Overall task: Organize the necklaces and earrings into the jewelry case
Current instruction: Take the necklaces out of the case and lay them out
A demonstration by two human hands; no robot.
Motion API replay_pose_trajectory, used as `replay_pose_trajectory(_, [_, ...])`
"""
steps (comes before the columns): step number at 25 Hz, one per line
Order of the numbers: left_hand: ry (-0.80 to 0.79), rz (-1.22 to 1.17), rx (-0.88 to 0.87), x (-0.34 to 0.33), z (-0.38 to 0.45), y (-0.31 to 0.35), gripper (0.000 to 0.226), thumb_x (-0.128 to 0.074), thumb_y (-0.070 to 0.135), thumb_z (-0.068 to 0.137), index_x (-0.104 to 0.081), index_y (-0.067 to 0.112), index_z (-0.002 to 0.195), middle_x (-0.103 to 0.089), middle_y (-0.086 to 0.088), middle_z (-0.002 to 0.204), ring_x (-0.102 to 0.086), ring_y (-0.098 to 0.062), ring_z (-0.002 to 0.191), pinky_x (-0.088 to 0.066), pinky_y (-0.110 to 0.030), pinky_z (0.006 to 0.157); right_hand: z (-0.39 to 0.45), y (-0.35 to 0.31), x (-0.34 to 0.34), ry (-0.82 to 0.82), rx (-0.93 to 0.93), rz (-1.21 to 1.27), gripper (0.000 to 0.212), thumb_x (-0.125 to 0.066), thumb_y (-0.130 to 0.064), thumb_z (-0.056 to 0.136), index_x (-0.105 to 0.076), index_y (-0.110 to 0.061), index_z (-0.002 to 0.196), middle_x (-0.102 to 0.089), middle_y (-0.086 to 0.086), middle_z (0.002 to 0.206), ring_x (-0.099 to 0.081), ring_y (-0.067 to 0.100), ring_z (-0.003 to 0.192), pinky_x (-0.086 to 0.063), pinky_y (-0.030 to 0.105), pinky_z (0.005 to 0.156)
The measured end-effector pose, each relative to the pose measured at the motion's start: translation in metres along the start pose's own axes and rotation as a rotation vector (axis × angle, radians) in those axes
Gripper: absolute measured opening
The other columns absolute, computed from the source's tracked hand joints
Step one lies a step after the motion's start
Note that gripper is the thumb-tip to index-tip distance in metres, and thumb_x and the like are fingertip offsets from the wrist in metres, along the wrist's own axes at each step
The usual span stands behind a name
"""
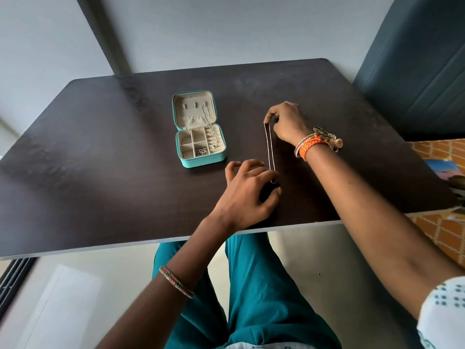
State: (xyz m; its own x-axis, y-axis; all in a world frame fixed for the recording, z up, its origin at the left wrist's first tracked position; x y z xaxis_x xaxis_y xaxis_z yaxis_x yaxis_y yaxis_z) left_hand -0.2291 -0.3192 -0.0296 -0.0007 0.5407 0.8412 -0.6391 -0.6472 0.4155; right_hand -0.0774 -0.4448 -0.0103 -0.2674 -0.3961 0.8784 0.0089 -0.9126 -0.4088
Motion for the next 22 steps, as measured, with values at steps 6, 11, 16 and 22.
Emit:
replay_pose_trajectory(6, [0.005, 0.017, -0.043, 0.0009, -0.0014, 0.0051, 0.047, -0.041, 0.044, 0.086, -0.054, 0.025, 0.127, -0.066, 0.010, 0.115, -0.041, -0.014, 0.129, -0.014, -0.047, 0.108, 0.0004, 0.0007, 0.0026, -0.013, -0.004, -0.061, 0.038, -0.050, 0.005, 0.083, -0.073, -0.023, 0.093, -0.058, 0.011, 0.117, -0.050, 0.033, 0.114, -0.044, 0.047, 0.095])
replay_pose_trajectory(11, [-0.062, -0.036, -0.016, -0.0037, 0.0041, 0.0070, 0.056, -0.043, 0.044, 0.085, -0.043, 0.025, 0.138, -0.063, 0.008, 0.121, -0.033, -0.014, 0.134, -0.009, -0.045, 0.109, 0.0043, 0.0021, 0.0010, -0.050, -0.004, -0.091, 0.035, -0.051, 0.003, 0.084, -0.070, -0.022, 0.100, -0.056, 0.013, 0.120, -0.048, 0.035, 0.116, -0.041, 0.048, 0.097])
replay_pose_trajectory(16, [-0.093, -0.054, -0.018, -0.0069, 0.0051, 0.0058, 0.059, -0.044, 0.044, 0.085, -0.040, 0.025, 0.140, -0.061, 0.008, 0.124, -0.029, -0.013, 0.136, -0.008, -0.047, 0.111, 0.0083, 0.0008, -0.0020, -0.082, 0.017, -0.125, 0.035, -0.052, 0.002, 0.084, -0.068, -0.023, 0.101, -0.055, 0.011, 0.120, -0.047, 0.034, 0.117, -0.036, 0.049, 0.097])
replay_pose_trajectory(22, [-0.086, -0.066, -0.021, -0.0077, 0.0059, 0.0061, 0.056, -0.046, 0.042, 0.085, -0.042, 0.025, 0.139, -0.061, 0.008, 0.124, -0.028, -0.012, 0.136, -0.008, -0.044, 0.110, 0.0086, -0.0006, 0.0022, -0.075, 0.012, -0.112, 0.039, -0.050, 0.005, 0.081, -0.071, -0.024, 0.098, -0.056, 0.010, 0.120, -0.048, 0.033, 0.117, -0.035, 0.048, 0.097])
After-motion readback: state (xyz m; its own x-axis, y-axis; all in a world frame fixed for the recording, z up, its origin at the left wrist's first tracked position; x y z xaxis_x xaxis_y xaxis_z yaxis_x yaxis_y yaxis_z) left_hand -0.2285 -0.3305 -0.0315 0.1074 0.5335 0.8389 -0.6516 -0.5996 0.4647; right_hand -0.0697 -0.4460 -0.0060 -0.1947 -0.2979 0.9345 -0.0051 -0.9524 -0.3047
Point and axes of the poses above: each hand's wrist, its own z-axis towards the middle knuckle, its own x-axis out of the back of the hand, y = z × x, the point moved 10 cm from there along z, towards the middle knuckle
